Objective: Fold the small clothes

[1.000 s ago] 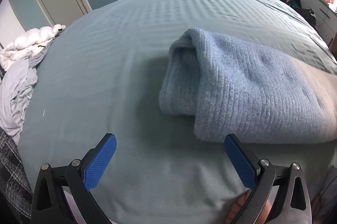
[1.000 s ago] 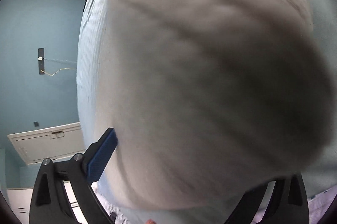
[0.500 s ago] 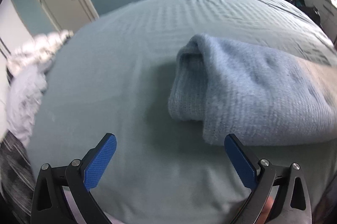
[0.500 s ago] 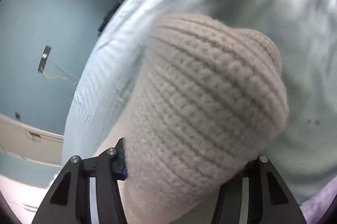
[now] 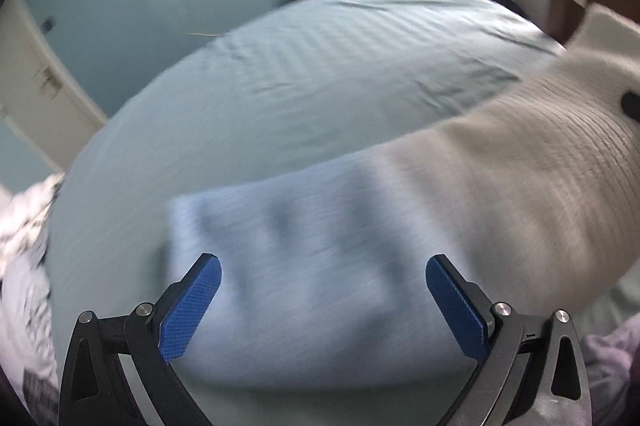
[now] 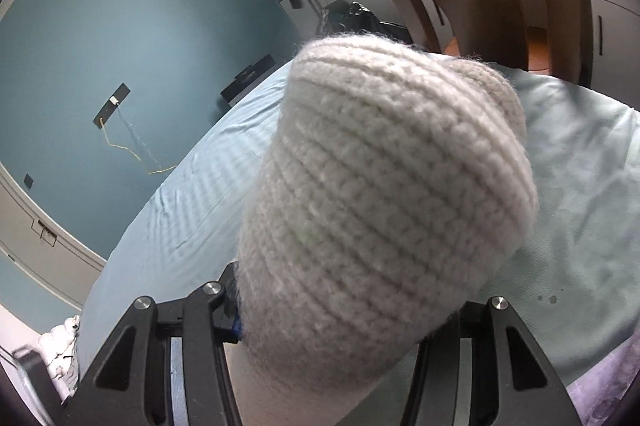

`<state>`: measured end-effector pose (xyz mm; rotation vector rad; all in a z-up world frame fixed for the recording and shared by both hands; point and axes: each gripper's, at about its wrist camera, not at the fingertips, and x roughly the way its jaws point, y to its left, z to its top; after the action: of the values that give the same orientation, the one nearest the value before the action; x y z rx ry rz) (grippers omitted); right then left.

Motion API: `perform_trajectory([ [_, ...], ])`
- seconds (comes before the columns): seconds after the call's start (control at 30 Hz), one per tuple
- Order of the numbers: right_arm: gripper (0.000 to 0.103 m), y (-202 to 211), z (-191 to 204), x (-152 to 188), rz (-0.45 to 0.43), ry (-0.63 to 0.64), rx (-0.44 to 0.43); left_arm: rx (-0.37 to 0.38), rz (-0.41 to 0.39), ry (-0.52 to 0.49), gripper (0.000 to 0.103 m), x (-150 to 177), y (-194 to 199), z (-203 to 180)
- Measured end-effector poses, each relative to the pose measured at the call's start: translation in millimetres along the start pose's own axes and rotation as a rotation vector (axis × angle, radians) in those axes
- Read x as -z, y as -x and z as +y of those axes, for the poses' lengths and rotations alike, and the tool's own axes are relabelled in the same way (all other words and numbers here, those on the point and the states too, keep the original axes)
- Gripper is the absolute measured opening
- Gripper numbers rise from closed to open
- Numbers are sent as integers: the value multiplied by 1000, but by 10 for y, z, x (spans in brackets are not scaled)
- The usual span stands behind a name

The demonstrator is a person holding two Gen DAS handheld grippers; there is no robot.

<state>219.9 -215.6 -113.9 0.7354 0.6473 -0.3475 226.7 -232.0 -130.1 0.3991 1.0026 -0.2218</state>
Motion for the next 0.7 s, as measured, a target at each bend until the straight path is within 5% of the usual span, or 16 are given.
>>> perform_trajectory([
  [0.17, 48, 281, -130, 114, -25, 66, -11, -53, 41, -61, 103, 48, -365, -384],
  [0.3, 47, 290, -11, 177, -59, 154, -13, -16, 1, 62, 103, 201, -490, -294],
  [0.47, 47, 359, 37, 177, -108, 203, -20, -3, 5, 13, 103, 115, -388, -211],
  [0.6, 47, 440, 28, 187, -148, 217, -29, -155, -84, -11, 103, -118, -297, -138],
  [0.7, 47, 475, 51, 195, -168, 243, -34, -189, -51, -34, 103, -342, -451, -122],
])
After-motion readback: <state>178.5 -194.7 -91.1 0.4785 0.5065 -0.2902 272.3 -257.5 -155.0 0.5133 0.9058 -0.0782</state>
